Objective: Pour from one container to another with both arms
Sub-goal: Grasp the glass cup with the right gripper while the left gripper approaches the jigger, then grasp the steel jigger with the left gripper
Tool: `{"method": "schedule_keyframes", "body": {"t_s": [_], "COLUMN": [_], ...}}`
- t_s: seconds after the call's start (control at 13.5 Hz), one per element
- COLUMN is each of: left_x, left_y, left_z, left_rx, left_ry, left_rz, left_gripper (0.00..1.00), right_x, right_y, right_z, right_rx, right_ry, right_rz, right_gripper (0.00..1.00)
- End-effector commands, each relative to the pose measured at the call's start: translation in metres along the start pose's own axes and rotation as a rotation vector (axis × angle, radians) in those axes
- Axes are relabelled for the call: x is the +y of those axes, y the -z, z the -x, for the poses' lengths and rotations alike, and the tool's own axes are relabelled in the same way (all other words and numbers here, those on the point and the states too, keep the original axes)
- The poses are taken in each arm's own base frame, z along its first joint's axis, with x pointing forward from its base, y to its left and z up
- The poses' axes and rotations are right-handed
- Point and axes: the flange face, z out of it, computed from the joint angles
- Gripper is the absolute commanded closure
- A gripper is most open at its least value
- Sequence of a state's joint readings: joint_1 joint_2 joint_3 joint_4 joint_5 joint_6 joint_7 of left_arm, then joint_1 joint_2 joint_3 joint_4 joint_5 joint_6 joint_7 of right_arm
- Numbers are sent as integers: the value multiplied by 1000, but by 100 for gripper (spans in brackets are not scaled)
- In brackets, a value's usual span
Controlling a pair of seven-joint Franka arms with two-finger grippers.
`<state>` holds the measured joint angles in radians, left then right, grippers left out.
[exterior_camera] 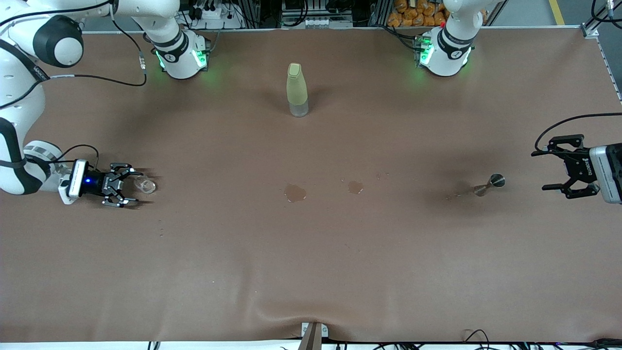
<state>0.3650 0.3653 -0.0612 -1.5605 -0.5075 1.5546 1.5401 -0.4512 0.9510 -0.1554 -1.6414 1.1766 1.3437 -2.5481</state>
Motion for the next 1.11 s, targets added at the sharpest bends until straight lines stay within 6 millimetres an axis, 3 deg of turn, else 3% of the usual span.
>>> {"method": "schedule_keyframes", "body": {"t_s": [0.0,0.07,0.3,0.59,0.89,1.04], "left_x": [-17,-25,-37,-55,-63,-63], "left_y": [-14,-23,-47,-94,-123,-125], "left_z": [27,42,60,101,122,135], "left_rx": [62,87,153,270,324,343], "left_ry": [-97,-113,-225,-180,-274,-304], "left_rz": [38,60,102,202,241,238], "left_gripper": [0,0,0,0,0,0], "right_x": [13,18,17,9,1,1], "right_y": [4,5,5,2,-5,-8], "right_z": [1,-7,-8,-9,16,24], "right_rx": [8,16,24,69,78,81], "right_ry": [38,22,-19,-50,-42,-37], "right_rz": [15,3,-3,-39,-41,-38], "right_gripper": [9,9,9,9,9,9]}}
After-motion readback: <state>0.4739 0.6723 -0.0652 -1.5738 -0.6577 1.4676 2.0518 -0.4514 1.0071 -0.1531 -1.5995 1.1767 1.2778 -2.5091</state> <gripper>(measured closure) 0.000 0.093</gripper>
